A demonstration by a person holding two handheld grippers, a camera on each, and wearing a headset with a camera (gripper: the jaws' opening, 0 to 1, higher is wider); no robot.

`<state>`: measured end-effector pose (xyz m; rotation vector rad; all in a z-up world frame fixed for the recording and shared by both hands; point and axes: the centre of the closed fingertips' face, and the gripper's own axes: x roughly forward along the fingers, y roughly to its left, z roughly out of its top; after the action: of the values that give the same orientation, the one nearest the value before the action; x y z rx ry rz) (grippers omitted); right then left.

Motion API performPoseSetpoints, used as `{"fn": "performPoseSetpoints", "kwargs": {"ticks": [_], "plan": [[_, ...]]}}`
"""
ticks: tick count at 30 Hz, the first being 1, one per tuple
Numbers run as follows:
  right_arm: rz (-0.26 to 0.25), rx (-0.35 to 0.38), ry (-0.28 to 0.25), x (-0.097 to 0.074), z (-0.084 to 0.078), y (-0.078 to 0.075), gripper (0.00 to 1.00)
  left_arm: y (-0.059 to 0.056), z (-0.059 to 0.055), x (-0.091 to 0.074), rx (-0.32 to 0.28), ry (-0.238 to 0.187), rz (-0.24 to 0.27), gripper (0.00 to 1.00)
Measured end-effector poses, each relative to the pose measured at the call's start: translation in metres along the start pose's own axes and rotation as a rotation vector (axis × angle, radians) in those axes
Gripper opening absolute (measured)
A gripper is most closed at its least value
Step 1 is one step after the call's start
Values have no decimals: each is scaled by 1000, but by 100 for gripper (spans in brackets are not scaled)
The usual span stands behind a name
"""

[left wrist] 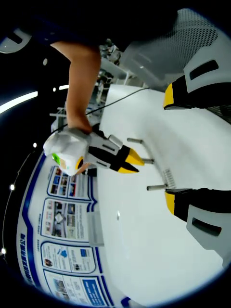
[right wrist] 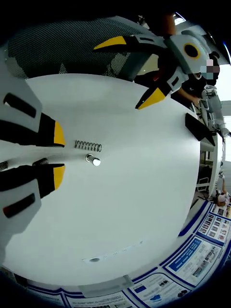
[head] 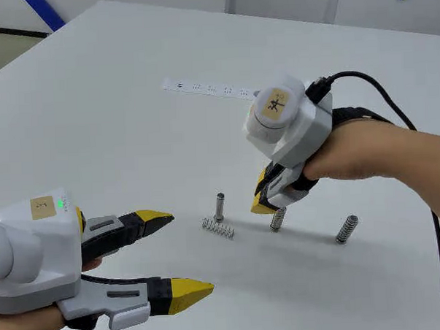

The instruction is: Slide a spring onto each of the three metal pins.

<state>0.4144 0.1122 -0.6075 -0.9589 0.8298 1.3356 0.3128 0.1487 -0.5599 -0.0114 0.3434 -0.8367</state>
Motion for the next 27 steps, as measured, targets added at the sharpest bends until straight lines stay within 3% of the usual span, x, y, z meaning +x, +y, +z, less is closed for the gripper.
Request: {"fn": "performPoseSetpoints", "kwargs": {"ticks": [3,9,16,27], "plan": [[3,20,-7,10,3,5,14,0,0,0,-1,-2,1,68],[21,102,-73,28,15,12,14,0,0,0,-3,-1,0,68],[20,149,-89,47,12,14,14,1,-1,-1,-3,0,0,68],[18,183,-99,63,13,13,14,2,-2,-1,-4,1,1,68]]}}
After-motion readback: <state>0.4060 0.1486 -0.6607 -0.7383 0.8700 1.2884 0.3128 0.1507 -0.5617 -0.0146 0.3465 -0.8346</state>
